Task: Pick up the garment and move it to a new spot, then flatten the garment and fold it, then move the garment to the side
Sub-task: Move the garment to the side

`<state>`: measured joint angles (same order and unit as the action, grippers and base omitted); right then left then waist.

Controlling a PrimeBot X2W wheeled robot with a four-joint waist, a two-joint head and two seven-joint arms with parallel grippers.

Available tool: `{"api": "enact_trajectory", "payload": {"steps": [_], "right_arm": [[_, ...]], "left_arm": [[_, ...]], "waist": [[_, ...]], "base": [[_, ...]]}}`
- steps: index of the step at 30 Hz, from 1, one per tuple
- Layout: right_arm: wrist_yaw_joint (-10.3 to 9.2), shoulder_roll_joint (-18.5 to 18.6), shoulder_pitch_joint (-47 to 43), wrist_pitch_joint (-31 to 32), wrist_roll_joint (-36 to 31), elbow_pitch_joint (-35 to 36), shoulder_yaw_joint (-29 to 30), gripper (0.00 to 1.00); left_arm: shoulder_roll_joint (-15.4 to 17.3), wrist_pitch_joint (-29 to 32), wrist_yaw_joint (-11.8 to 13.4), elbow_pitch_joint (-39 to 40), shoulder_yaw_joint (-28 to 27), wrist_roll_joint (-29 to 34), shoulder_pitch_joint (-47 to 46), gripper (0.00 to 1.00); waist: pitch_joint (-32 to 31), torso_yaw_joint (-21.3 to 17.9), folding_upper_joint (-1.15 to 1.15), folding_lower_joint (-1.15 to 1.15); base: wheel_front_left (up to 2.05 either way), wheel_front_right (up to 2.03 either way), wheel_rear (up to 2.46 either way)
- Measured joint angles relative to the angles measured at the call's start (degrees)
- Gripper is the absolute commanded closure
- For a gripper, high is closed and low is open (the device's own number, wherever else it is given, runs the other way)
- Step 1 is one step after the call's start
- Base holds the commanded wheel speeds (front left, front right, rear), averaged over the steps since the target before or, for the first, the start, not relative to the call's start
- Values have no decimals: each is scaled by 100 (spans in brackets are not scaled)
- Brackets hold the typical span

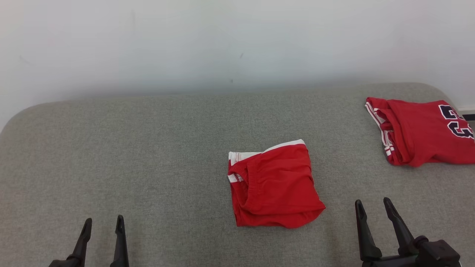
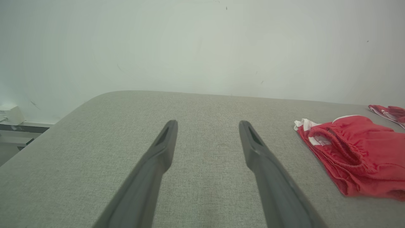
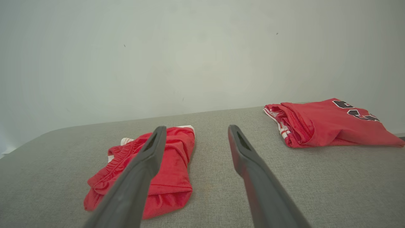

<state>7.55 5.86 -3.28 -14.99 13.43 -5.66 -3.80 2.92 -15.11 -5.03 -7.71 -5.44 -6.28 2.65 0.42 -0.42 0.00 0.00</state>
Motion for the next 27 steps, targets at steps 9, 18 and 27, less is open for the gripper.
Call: {"api": "enact_trajectory", "payload": {"steps": [9,18,27], "right_arm": [[0,-19,34,0,-19,-82,-25,0],[0,-42,116,-1,-22,-124,-112,0],[0,122,1239,397,-226,-461,-412,0]], "left_arm": [[0,0,-2,-19,-18,0,-2,0],[0,0,-3,-42,-45,0,-10,0],[0,0,-1,-25,22,-3,-155,0]], "waist": [[2,-22,0,0],[33,-26,0,0],[242,37,0,0]], "base": [[0,0,0],[0,0,0],[0,0,0]]}}
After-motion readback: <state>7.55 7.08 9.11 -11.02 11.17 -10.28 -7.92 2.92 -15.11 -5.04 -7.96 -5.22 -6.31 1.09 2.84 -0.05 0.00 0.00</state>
